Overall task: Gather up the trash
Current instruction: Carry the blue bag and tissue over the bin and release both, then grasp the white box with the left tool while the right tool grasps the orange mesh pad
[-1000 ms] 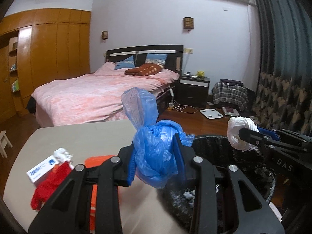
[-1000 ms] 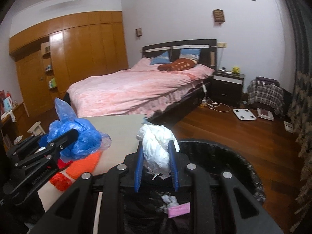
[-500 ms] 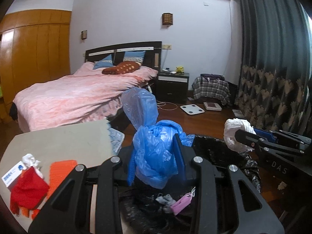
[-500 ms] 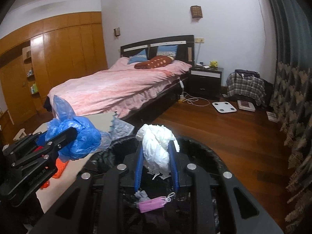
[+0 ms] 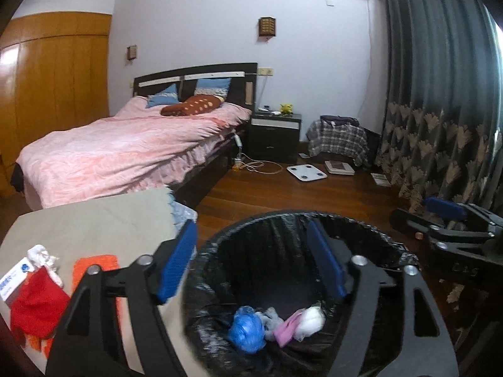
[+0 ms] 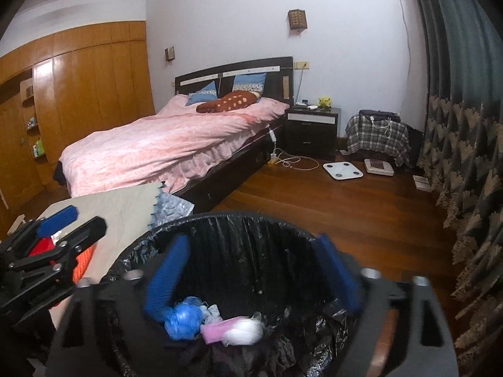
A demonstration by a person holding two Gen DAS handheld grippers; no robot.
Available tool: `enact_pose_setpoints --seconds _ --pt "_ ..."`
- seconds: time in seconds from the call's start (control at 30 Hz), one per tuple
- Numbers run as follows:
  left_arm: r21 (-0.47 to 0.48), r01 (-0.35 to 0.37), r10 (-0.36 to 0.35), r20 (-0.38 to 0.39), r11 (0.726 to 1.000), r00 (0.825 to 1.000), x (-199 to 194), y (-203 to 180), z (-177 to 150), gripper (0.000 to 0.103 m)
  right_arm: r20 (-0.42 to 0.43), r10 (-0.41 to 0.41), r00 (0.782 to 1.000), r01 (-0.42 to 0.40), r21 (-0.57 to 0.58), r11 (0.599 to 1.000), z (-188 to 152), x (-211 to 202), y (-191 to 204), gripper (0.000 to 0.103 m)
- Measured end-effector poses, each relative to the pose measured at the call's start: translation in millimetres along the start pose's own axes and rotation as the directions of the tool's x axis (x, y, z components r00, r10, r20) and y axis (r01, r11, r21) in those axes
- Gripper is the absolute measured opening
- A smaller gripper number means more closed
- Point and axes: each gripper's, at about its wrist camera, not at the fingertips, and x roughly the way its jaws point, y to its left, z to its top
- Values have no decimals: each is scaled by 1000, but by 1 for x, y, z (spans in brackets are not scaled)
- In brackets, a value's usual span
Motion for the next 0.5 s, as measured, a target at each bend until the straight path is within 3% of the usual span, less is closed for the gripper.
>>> enact_pose_setpoints --seconds 0.23,0.5 --pt "-38 -94 94 13 995 995 -22 39 -1 87 0 52 999 -52 -25 998 3 0 32 97" --pt "-49 -247 248 7 968 969 -56 100 -11 89 -14 173 985 -174 -94 980 6 12 101 97"
